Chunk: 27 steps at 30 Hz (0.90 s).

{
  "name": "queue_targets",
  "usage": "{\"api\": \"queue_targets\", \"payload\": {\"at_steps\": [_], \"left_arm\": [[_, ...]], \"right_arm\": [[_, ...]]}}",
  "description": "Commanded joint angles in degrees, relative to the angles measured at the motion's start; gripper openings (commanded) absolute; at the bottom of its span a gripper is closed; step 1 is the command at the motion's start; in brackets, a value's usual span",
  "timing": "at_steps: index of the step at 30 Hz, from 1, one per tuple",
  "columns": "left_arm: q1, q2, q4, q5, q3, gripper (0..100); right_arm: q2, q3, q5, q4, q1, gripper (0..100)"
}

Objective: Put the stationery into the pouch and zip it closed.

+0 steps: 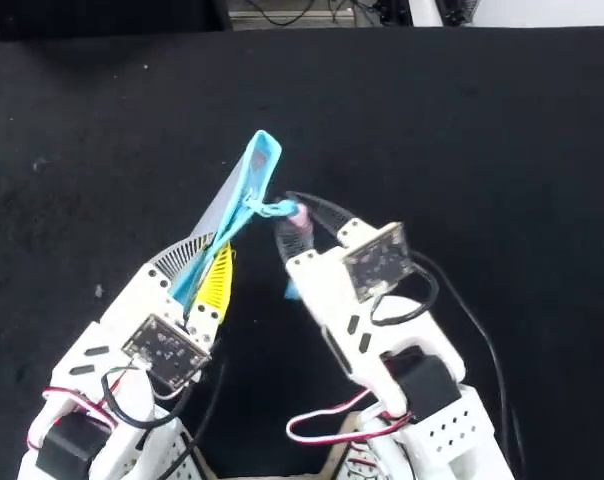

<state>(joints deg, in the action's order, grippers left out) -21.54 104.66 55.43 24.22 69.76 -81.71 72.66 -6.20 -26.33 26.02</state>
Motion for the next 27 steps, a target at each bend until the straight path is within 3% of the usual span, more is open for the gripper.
{"api": "queue_targets", "payload": {"at_steps": [1,11,19,27], "left_arm": [[0.66,-0.26,2.99,0.62,1.36,3],[0.13,-0.26,3.08,0.44,1.54,3],[-5.14,-0.26,6.33,0.7,1.36,3],[-5.41,-0.26,6.33,0.7,1.63,3]], "right_arm": [[-0.92,-0.66,0.26,1.05,-3.34,1.1],[6.11,0.04,0.35,8.0,-4.04,1.0],[18.15,-6.81,0.35,10.11,-8.62,1.0],[25.54,-7.52,0.35,15.3,-11.96,1.0]]}}
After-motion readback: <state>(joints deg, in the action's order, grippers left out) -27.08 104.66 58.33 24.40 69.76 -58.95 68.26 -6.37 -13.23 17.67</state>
